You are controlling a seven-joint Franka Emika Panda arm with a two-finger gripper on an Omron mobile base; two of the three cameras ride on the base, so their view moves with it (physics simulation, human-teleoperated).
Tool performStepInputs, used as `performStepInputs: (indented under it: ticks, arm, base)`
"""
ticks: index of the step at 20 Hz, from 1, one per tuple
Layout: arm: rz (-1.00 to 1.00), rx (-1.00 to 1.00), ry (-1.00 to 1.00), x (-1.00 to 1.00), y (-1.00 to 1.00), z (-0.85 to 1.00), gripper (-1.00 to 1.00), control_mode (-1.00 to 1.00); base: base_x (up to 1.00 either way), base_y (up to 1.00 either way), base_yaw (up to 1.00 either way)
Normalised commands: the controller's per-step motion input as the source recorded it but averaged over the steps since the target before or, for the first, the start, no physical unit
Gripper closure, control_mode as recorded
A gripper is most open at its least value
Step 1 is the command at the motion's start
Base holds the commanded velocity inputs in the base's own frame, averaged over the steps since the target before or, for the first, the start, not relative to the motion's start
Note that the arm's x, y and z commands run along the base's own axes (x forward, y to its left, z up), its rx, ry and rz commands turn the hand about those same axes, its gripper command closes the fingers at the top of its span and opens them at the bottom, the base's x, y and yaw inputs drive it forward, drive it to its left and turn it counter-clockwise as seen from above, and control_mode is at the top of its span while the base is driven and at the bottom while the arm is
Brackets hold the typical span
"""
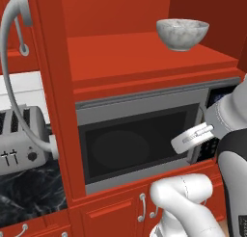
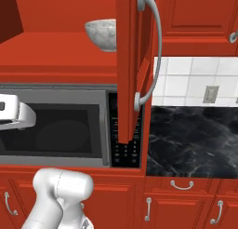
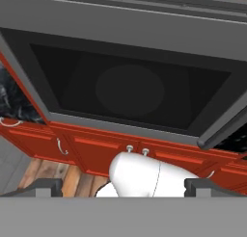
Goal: Move the bowls from the cabinet to the plates on the dining table.
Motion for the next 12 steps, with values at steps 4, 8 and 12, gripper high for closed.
performStepInputs:
  ticks: [4,8,12]
  arm:
    - [0.0,0.0,0.0,0.0,0.0,0.0,-1.0,1.0]
    - [0.0,0.0,0.0,0.0,0.0,0.0,-1.0,-1.0]
    - [0.0,0.03,-0.06,-0.12,0.0,0.11,-1.0,-1.0]
  base:
    - [0.21,0.01,0.0]
    - [0.05,0.0,0.0]
    - [0.0,0.0,0.0]
